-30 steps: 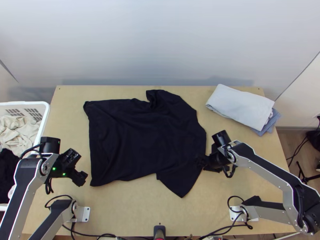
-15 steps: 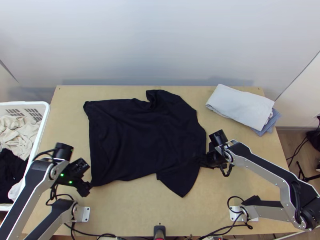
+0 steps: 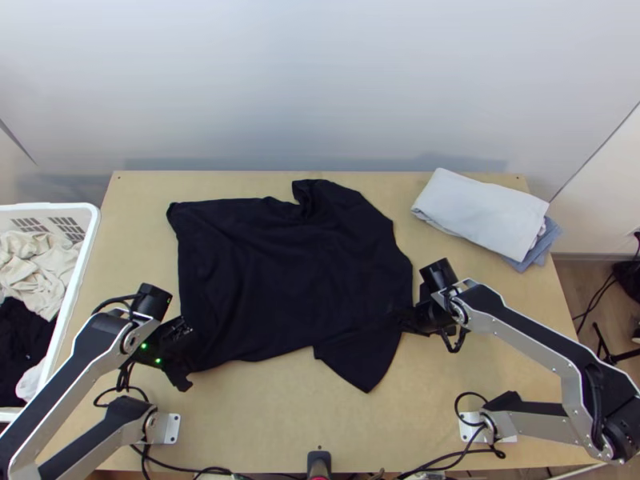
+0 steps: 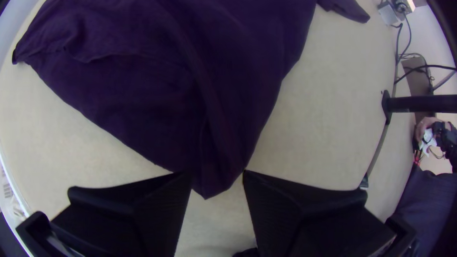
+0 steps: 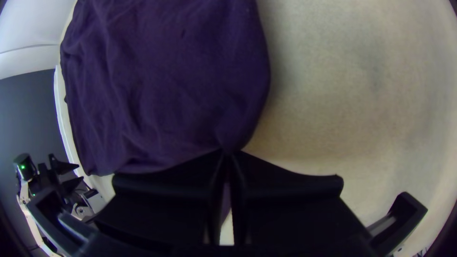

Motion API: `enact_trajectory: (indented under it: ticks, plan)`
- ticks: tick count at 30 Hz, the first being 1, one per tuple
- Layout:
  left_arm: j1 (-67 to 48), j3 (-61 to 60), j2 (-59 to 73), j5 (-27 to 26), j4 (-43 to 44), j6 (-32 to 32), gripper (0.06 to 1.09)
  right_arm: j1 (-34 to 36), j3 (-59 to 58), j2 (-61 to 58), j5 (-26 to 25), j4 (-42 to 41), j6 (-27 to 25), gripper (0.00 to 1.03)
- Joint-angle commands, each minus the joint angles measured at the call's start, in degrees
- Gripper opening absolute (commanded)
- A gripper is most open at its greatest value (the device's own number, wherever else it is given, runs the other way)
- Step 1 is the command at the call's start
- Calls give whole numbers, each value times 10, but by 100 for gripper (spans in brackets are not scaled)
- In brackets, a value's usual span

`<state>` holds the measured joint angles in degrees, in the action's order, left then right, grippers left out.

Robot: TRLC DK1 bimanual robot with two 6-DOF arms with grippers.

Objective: Fold the t-shirt

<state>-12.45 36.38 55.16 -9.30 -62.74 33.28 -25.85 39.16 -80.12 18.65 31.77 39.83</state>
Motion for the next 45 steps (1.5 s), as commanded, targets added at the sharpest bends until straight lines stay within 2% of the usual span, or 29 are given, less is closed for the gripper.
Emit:
enact_trajectory:
  ticks: [1, 5, 9, 13, 14, 15, 17, 21, 25, 28, 31, 33, 34, 35, 36, 39, 42, 45]
  plan:
    - [25, -6, 36, 10, 26, 28, 58, 4, -5, 8, 0, 5, 0, 3]
    - [26, -8, 51, 11, 34, 36, 59, 5, 0, 7, -1, 5, 2, 3]
    - [26, -14, 77, 16, 42, 43, 72, 5, 5, 8, -3, 5, 3, 3]
    - [26, -26, 85, 18, 46, 52, 72, 9, 4, 16, -5, 7, 2, 3]
    - [26, -26, 85, 17, 46, 53, 66, 12, 5, 20, -6, 9, 2, 3]
    - [27, -25, 79, 15, 46, 53, 52, 15, 6, 23, -6, 13, 1, 3]
    - [31, -16, 64, -3, 58, 50, 8, 24, 13, 35, -6, 22, -1, 3]
    - [59, 43, 72, -17, 69, 17, 9, 56, 37, 78, -5, 37, -1, 3]
    - [107, 152, 119, -68, 124, -102, 9, 89, 75, 112, -5, 58, -2, 3]
    - [122, 204, 145, -75, 164, -184, 9, 113, 113, 130, -5, 66, -9, 3]
    - [124, 212, 146, -78, 164, -203, 9, 128, 129, 138, -5, 66, -31, 3]
    - [107, 187, 135, -84, 129, -168, 10, 131, 124, 143, -5, 67, -34, 3]
    - [99, 174, 127, -83, 104, -152, 22, 131, 120, 146, -5, 70, -34, 3]
    - [87, 169, 123, -84, 42, -124, 35, 131, 116, 147, -5, 73, -34, 3]
    - [66, 164, 122, -84, -34, -74, 44, 130, 113, 147, -5, 79, -34, 3]
    - [37, 140, 102, -86, -110, -26, 58, 124, 101, 151, -5, 80, -32, 3]
    - [25, 95, 121, -95, -128, 33, 60, 115, 92, 147, -5, 77, -27, 3]
    - [22, 45, 163, -91, -92, 57, 59, 105, 90, 144, -5, 73, -19, 3]
